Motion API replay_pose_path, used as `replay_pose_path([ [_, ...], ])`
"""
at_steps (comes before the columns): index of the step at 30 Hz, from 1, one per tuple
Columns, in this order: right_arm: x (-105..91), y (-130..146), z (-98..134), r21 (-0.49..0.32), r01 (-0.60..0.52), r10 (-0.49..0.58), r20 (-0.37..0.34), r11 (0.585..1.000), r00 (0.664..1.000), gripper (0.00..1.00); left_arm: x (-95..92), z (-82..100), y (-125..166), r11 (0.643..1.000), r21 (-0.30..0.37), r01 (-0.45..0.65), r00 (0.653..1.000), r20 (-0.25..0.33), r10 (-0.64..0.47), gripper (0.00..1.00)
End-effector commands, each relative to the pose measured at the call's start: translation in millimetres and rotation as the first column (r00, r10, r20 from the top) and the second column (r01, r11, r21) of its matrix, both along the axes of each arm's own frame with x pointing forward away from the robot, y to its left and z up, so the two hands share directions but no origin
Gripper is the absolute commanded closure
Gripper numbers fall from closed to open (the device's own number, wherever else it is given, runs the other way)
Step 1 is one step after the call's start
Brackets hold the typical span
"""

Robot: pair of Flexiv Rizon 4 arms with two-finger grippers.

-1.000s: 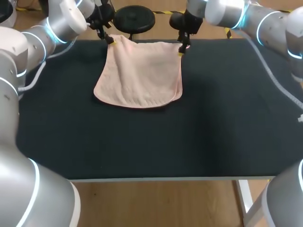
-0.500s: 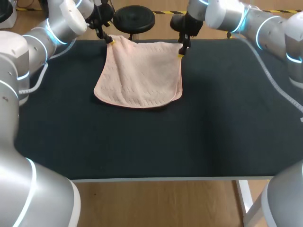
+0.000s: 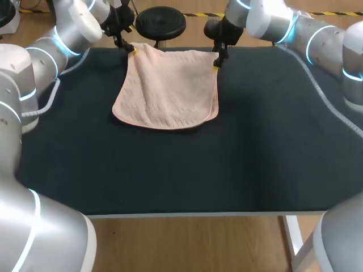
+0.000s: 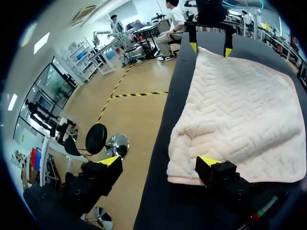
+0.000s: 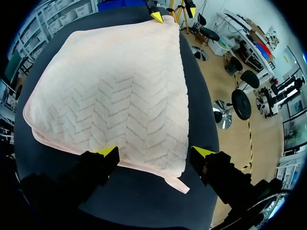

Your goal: Fold the towel

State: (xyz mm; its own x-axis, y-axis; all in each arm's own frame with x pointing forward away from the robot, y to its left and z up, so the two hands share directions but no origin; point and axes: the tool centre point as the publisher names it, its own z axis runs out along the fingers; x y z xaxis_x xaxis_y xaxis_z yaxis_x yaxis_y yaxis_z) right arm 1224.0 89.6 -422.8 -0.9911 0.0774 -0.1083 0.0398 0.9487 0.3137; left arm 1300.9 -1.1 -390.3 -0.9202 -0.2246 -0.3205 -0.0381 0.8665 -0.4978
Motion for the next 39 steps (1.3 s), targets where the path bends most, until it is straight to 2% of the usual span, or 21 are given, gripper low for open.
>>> replay_pose_path([
  [1, 32.1, 2, -10, 0.015, -0.058, 0.06, -0.184, 0.998, 0.981, 0.0, 71.2, -40.8, -13, 0.956, -0.098, 0.275, 0.847, -0.446, -0.289, 0.0],
  [11, 29.9, 7, -12, 0.032, -0.075, 0.08, -0.207, 0.997, 0.975, 0.02, 63.4, -43.8, -17, 0.94, -0.12, 0.318, 0.82, -0.463, -0.336, 0.0],
  [12, 29.9, 7, -12, 0.032, -0.076, 0.08, -0.208, 0.997, 0.975, 0.25, 63.3, -43.8, -17, 0.94, -0.124, 0.319, 0.819, -0.464, -0.339, 0.0],
  [13, 29.9, 7, -12, 0.031, -0.077, 0.082, -0.209, 0.997, 0.974, 0.36, 63.3, -43.7, -17, 0.939, -0.125, 0.32, 0.818, -0.464, -0.341, 0.0],
  [14, 29.9, 7, -12, 0.03, -0.077, 0.082, -0.21, 0.997, 0.974, 0.34, 63.1, -43.5, -17, 0.938, -0.127, 0.324, 0.815, -0.465, -0.344, 0.0],
  [17, 29.9, 7, -12, 0.029, -0.081, 0.085, -0.214, 0.996, 0.973, 0.42, 61.3, -43.5, -17, 0.932, -0.136, 0.336, 0.806, -0.469, -0.359, 0.0],
  [18, 29.8, 7, -12, 0.028, -0.082, 0.086, -0.215, 0.996, 0.973, 0.5, 60.5, -43.8, -17, 0.93, -0.136, 0.34, 0.805, -0.47, -0.363, 0.13],
  [19, 29.6, 7, -12, 0.027, -0.083, 0.087, -0.215, 0.996, 0.973, 0.55, 60.2, -43.9, -17, 0.93, -0.138, 0.341, 0.804, -0.47, -0.364, 0.36],
  [21, 29.3, 8, -12, 0.024, -0.086, 0.089, -0.215, 0.996, 0.973, 0.64, 59.2, -44.0, -17, 0.93, -0.142, 0.339, 0.804, -0.469, -0.365, 0.65],
  [22, 29.2, 8, -11, 0.023, -0.086, 0.089, -0.215, 0.996, 0.973, 0.75, 58.3, -44.1, -18, 0.93, -0.142, 0.34, 0.804, -0.469, -0.365, 0.79],
  [23, 29.0, 9, -11, 0.021, -0.087, 0.09, -0.213, 0.996, 0.973, 0.85, 57.5, -44.1, -18, 0.929, -0.147, 0.341, 0.805, -0.465, -0.369, 1.0],
  [25, 28.4, 9, -10, 0.019, -0.088, 0.09, -0.211, 0.996, 0.973, 1.0, 55.8, -43.9, -18, 0.927, -0.151, 0.343, 0.804, -0.462, -0.373, 1.0],
  [34, 25.2, 11, -4, 0.019, -0.093, 0.095, -0.194, 0.995, 0.976, 1.0, 47.5, -37.9, -14, 0.92, -0.161, 0.357, 0.806, -0.446, -0.39, 1.0],
  [39, 21.8, 11, 0, 0.021, -0.091, 0.093, -0.184, 0.996, 0.978, 1.0, 39.3, -34.2, -13, 0.906, -0.175, 0.386, 0.794, -0.437, -0.423, 1.0],
])
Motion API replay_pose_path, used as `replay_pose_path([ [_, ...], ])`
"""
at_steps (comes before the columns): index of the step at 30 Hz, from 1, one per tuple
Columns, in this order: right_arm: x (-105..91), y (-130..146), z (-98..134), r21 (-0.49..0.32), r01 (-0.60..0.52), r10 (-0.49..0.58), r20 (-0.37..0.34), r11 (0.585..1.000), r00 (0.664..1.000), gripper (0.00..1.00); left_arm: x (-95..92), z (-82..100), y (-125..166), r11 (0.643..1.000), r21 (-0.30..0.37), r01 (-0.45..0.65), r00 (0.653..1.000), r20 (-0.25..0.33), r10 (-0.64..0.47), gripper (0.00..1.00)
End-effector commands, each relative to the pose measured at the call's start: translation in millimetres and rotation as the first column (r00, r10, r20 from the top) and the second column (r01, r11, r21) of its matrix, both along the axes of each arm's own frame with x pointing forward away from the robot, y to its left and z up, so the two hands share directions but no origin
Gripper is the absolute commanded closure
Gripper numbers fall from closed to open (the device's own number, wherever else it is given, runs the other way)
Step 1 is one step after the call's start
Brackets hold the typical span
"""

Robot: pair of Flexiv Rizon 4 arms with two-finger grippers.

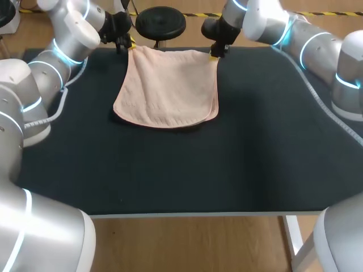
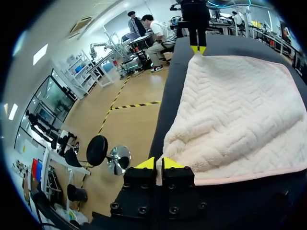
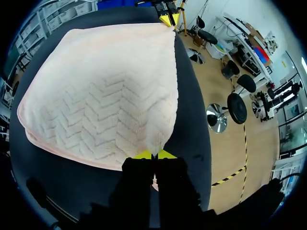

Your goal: Fold the towel

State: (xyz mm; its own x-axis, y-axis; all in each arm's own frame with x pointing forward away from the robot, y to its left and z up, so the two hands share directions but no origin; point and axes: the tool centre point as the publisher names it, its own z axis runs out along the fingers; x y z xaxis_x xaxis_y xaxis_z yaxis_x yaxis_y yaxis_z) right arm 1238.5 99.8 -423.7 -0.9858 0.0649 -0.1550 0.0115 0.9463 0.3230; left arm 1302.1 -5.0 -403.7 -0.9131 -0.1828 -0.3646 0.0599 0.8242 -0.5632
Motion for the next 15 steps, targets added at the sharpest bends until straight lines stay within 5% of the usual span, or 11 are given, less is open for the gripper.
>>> replay_pose_path([
  [1, 6.2, 1, 1, 0.01, -0.079, 0.079, -0.23, 0.997, 0.97, 1.0, 36.6, -20.5, -9, 0.927, -0.073, 0.368, 0.789, -0.504, -0.353, 1.0],
  [15, -4.4, 6, 11, 0.021, -0.087, 0.09, -0.204, 0.996, 0.975, 1.0, 7.3, -2.3, -5, 0.896, -0.098, 0.432, 0.765, -0.486, -0.422, 1.0],
])
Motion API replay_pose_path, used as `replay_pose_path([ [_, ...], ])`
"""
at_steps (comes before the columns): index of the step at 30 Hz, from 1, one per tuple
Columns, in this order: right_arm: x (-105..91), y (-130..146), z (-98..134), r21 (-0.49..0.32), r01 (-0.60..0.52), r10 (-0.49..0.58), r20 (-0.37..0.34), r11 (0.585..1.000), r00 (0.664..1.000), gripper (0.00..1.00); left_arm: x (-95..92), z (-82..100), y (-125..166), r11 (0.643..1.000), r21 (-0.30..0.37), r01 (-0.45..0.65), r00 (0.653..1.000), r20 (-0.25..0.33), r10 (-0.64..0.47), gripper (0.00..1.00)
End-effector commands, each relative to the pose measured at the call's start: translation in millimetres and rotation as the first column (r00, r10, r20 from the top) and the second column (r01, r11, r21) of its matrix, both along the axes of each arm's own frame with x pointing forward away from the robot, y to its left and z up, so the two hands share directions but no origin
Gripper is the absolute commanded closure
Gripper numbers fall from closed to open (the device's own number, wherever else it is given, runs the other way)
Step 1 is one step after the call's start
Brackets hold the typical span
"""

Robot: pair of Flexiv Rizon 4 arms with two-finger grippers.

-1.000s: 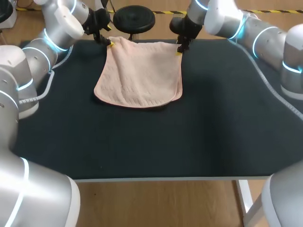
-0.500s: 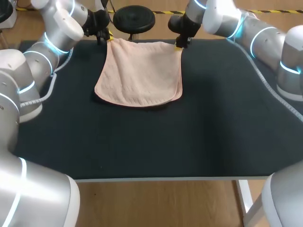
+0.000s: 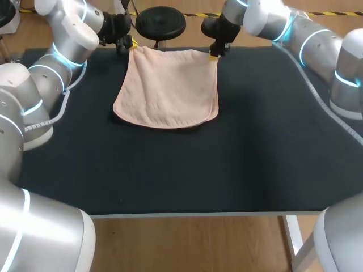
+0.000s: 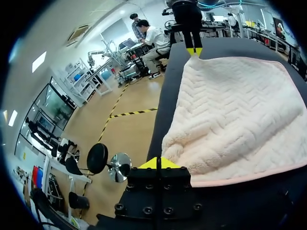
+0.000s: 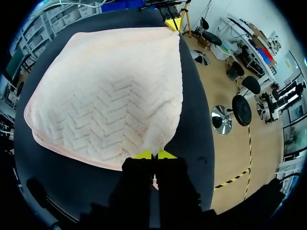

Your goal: Fold the towel

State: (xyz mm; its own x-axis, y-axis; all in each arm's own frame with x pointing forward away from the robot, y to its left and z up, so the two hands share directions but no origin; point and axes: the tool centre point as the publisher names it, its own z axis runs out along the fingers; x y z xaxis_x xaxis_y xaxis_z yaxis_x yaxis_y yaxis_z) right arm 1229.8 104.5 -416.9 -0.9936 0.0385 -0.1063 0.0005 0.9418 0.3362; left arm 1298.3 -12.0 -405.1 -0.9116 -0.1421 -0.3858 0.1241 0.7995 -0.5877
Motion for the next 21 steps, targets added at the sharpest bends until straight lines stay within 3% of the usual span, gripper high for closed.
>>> replay_pose_path([
  [1, 4.0, 2, 5, 0.002, -0.063, 0.062, -0.155, 0.998, 0.986, 1.0, 9.2, 0.9, 4, 0.914, -0.038, 0.404, 0.776, -0.514, -0.364, 1.0],
  [11, -2.4, 8, 13, 0.002, -0.084, 0.083, -0.126, 0.996, 0.989, 1.0, -19.8, 22.4, 18, 0.897, -0.018, 0.441, 0.766, -0.512, -0.387, 1.0],
  [21, -34.1, 3, 29, -0.018, -0.132, 0.131, -0.077, 0.991, 0.988, 1.0, -54.9, 39.7, 20, 0.877, -0.002, 0.48, 0.752, -0.514, -0.413, 1.0],
])
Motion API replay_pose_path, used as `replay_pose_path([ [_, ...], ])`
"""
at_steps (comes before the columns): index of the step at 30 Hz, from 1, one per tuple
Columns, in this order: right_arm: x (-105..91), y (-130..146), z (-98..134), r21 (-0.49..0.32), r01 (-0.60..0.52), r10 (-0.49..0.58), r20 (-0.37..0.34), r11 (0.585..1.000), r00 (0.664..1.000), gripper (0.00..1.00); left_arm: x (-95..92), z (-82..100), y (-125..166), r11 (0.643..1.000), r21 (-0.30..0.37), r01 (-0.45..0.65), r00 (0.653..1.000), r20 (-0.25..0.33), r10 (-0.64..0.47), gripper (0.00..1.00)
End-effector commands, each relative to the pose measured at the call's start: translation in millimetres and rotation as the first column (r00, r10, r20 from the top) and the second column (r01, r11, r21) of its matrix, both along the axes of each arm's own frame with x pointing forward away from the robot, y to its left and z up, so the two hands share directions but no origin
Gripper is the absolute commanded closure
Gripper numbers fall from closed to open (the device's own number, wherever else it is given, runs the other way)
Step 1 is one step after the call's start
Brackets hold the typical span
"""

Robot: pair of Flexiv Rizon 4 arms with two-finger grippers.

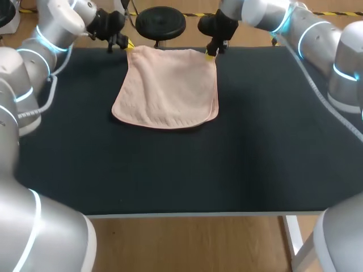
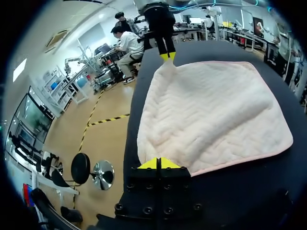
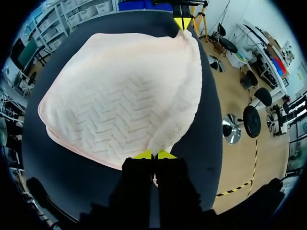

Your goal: Fold the towel

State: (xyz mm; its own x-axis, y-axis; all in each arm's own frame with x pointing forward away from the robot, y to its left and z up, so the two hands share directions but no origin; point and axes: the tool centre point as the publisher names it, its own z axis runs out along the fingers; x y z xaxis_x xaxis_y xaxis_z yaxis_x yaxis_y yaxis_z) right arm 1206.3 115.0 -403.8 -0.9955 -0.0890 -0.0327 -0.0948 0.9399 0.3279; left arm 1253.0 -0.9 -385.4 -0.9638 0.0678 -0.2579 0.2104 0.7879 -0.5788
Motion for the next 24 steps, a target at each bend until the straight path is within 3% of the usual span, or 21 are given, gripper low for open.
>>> replay_pose_path([
  [1, -13.4, -8, 19, -0.013, -0.006, 0.006, 0.008, 1.0, 1.0, 1.0, -11.6, 21.8, 9, 0.955, 0.057, 0.29, 0.89, -0.384, -0.247, 1.0],
  [13, -46.6, -6, 51, -0.039, -0.035, 0.039, 0.102, 0.999, 0.994, 1.0, -43.5, 41.0, 17, 0.958, 0.065, 0.279, 0.908, -0.343, -0.241, 1.0],
  [24, -99.8, -18, 66, -0.079, -0.007, 0.017, 0.127, 0.997, 0.992, 1.0, -89.9, 50.7, 32, 0.959, 0.084, 0.271, 0.909, -0.349, -0.226, 1.0],
])
